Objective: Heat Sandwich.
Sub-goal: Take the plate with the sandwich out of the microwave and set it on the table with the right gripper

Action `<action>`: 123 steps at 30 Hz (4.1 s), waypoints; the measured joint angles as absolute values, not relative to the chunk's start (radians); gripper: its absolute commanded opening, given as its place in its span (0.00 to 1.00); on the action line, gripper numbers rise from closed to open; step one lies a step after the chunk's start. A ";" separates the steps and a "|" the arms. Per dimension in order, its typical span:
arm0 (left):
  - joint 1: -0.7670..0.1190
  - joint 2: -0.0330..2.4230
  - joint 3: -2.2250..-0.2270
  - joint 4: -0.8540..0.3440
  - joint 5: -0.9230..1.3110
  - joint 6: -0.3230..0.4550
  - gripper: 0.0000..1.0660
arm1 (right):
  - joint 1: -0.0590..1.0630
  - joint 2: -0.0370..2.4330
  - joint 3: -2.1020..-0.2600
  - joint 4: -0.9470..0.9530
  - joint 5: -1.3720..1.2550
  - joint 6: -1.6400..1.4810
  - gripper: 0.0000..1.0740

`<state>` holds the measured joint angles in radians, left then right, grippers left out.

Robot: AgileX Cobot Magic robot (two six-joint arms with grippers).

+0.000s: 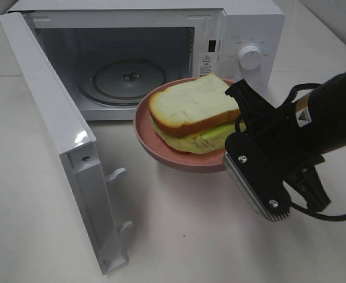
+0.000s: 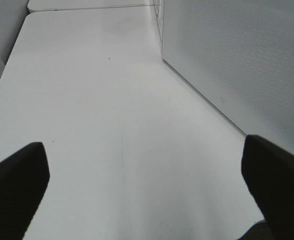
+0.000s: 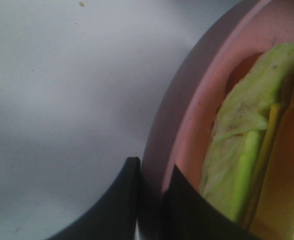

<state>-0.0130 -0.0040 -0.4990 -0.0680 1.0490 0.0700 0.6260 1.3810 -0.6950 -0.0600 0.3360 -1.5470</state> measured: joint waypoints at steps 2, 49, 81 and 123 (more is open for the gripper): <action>-0.013 -0.004 -0.499 -0.068 1.049 0.070 0.94 | 0.626 1.367 -0.683 -0.064 0.339 -1.536 0.00; -0.013 -0.004 -0.499 -0.068 1.049 0.070 0.94 | 0.626 1.104 -0.508 -0.602 0.641 -0.396 0.00; -0.013 -0.004 -0.499 -0.068 1.049 0.070 0.94 | 0.625 1.334 -0.619 -0.838 0.854 0.385 0.00; -0.013 -0.004 -0.499 -0.068 1.049 0.070 0.94 | 0.229 1.478 -0.675 -0.871 0.776 0.544 0.00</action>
